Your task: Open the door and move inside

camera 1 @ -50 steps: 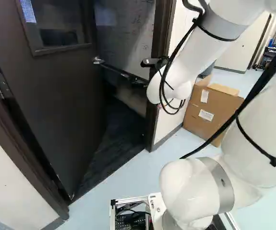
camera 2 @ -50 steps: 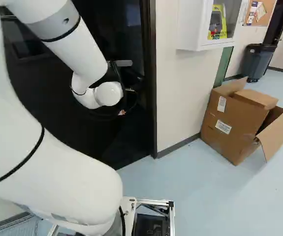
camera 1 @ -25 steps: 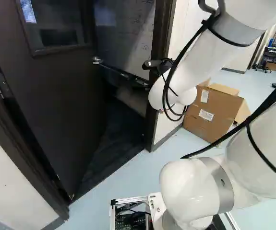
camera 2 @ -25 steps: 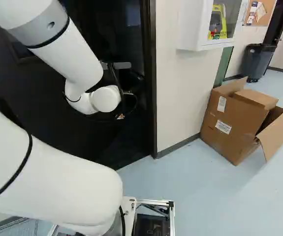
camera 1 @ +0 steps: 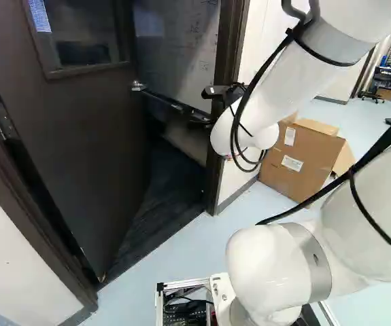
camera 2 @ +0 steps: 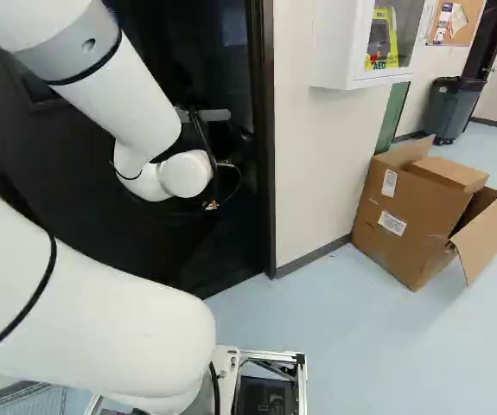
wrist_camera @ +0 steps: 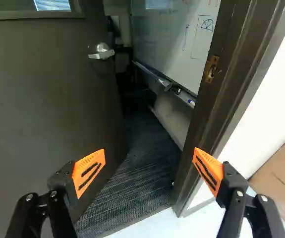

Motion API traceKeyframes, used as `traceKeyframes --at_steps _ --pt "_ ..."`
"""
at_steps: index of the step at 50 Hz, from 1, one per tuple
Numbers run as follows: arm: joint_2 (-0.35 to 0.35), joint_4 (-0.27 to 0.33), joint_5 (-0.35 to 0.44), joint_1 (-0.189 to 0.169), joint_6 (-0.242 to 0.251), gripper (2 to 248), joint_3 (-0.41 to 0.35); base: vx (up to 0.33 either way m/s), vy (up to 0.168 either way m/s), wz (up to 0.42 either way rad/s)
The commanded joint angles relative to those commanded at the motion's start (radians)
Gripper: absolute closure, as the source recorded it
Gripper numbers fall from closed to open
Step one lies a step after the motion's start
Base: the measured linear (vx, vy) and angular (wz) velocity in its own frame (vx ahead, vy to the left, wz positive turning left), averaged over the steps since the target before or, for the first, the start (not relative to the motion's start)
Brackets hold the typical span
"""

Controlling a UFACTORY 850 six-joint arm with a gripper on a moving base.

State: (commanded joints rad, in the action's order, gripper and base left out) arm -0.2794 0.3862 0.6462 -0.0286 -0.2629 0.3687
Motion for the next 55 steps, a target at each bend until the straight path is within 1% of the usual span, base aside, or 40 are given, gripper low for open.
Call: traceKeyframes --at_steps 13,55 --pt "0.0 0.0 0.0 0.0 0.0 3 0.0 0.007 0.004 0.02" --pt "0.0 0.0 0.0 0.0 0.0 3 0.0 0.0 0.034 0.17"
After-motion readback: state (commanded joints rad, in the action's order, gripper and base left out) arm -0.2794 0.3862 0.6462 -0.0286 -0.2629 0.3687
